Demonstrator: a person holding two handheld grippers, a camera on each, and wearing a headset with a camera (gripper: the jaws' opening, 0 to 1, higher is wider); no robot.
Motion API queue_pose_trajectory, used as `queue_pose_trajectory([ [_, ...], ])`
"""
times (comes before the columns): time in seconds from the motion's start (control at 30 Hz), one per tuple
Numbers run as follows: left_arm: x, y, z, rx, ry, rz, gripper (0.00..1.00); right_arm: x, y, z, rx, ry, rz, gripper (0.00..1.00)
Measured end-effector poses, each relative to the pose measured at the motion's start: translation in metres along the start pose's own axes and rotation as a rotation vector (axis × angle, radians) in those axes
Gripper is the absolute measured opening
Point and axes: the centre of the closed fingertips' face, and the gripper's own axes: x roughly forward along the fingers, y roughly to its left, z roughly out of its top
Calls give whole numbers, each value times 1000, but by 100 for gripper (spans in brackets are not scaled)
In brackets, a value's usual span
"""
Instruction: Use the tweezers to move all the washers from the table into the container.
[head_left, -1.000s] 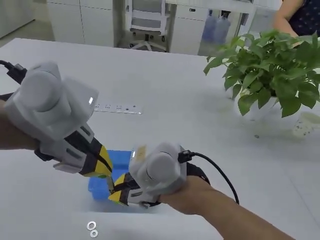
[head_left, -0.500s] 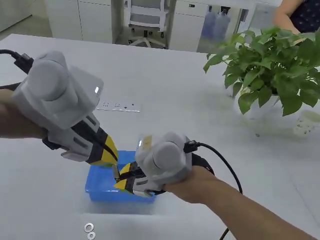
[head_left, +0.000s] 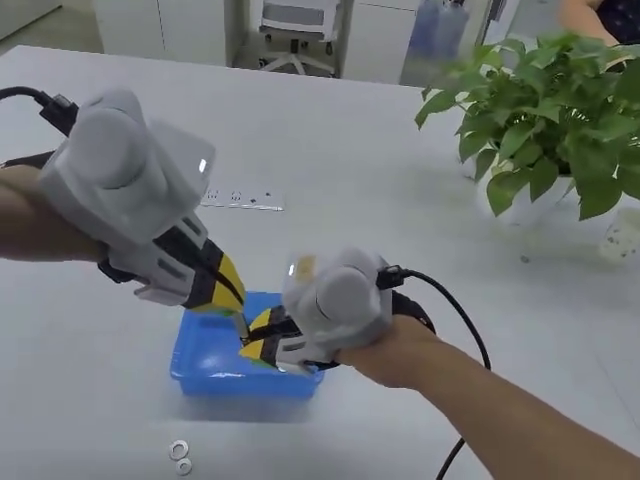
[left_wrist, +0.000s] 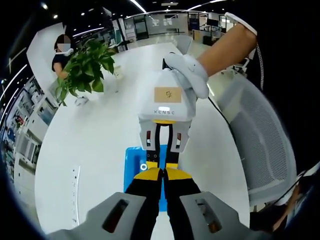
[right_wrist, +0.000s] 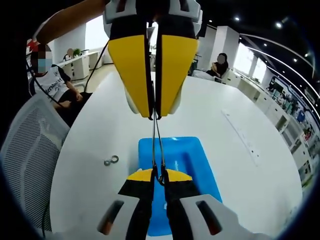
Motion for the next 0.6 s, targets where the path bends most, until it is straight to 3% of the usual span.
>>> queue_pose_trajectory([
  [0.6, 26, 19, -16, -23, -5, -13, 5, 17, -16, -26, 33, 17, 29, 9],
])
